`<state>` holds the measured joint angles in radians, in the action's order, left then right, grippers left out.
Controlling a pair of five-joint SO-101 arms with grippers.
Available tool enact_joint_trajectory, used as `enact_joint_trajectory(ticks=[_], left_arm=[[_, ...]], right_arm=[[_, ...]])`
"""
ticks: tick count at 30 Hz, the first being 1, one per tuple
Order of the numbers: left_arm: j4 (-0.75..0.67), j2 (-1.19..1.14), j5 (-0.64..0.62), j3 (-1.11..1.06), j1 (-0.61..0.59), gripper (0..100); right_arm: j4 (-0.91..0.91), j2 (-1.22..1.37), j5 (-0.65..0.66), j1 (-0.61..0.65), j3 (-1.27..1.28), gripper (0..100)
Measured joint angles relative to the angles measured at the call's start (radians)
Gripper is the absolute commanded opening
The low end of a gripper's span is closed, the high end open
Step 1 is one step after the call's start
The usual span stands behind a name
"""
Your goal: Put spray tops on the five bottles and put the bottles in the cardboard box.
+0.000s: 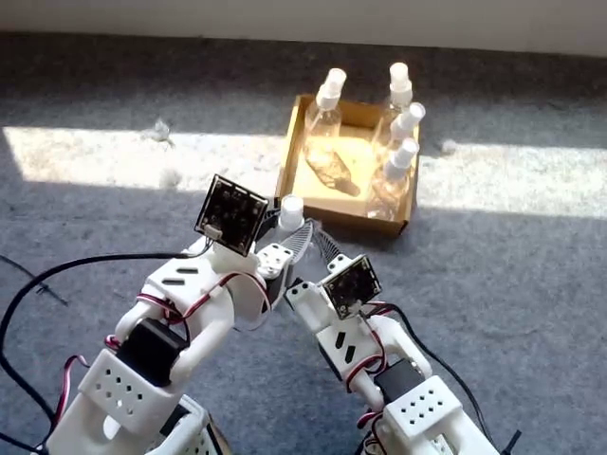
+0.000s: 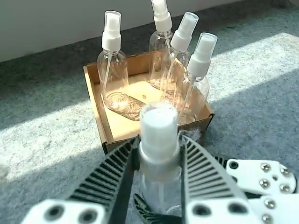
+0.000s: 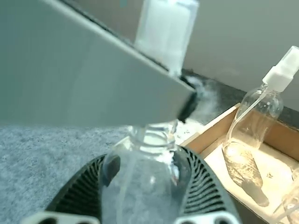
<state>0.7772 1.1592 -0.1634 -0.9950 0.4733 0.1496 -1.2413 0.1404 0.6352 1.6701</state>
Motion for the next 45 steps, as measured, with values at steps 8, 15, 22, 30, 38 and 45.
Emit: enact_joint_trajectory(ticks=[8, 15, 22, 30, 38, 45], left_arm=[[-0.023, 0.003, 0.048, -0.054, 0.000, 3], [-0.026, 0.006, 0.058, -0.064, 0.048, 8], [0.081, -0.008, 0.058, 0.012, 0.054, 21], [0.175, -0.002, 0.061, 0.107, 0.055, 21], [0.239, 0.230, 0.061, 0.193, -0.037, 21], [0.072, 0.262, 0.061, 0.106, -0.180, 21]], right_arm=[[-0.002, 0.002, 0.000, 0.000, 0.000, 0.4], [-0.002, 0.002, 0.000, 0.000, 0.000, 0.4], [0.000, -0.003, -0.002, -0.014, 0.000, 0.4], [0.000, -0.009, -0.002, -0.017, 0.002, 0.4], [0.000, -0.009, -0.002, -0.017, 0.002, 0.4], [0.000, -0.009, 0.155, 0.057, 0.002, 0.4]])
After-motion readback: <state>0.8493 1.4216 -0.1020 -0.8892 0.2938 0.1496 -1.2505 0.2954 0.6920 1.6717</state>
